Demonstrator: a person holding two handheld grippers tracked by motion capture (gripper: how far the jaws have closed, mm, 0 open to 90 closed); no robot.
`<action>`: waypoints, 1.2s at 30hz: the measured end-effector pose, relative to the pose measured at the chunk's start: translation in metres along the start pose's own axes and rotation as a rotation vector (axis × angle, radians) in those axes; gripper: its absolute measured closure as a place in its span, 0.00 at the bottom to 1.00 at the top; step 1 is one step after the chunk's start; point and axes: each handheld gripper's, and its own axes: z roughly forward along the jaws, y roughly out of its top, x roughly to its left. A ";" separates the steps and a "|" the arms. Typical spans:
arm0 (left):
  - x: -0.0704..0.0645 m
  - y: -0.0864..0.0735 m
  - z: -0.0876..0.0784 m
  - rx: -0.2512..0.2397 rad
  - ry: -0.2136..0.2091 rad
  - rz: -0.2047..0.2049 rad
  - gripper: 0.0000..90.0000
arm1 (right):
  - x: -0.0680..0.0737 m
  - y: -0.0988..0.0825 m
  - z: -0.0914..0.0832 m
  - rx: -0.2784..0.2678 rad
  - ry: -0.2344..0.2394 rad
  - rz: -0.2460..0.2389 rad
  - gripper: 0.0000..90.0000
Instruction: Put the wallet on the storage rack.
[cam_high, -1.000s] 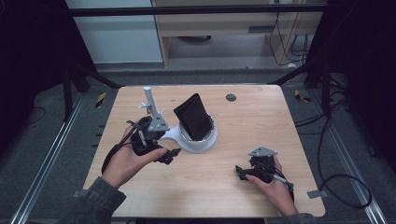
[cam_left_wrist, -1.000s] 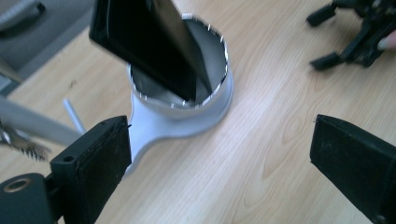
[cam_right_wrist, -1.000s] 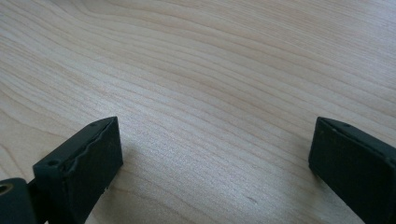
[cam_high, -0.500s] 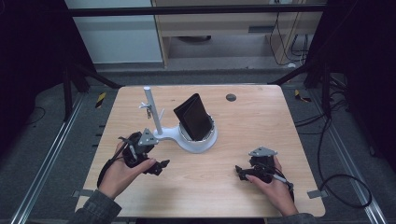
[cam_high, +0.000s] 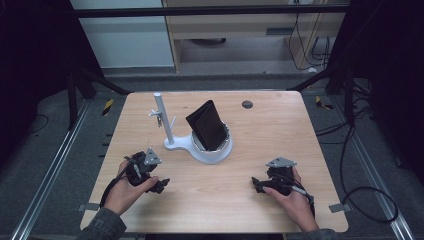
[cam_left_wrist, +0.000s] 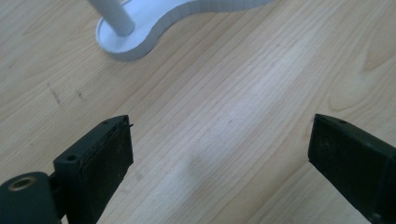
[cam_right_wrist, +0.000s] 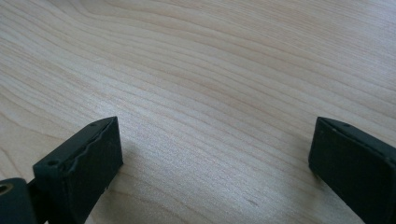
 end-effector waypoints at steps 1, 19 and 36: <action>0.001 -0.001 0.001 -0.003 0.003 -0.002 0.07 | 0.000 0.000 0.000 0.000 0.000 0.000 0.03; 0.034 -0.034 0.037 -0.124 -0.006 -0.216 0.07 | 0.000 0.000 0.000 -0.002 -0.002 0.001 0.03; 0.032 -0.032 0.067 -0.140 -0.004 -0.225 0.06 | 0.000 0.000 0.000 -0.003 -0.003 0.001 0.03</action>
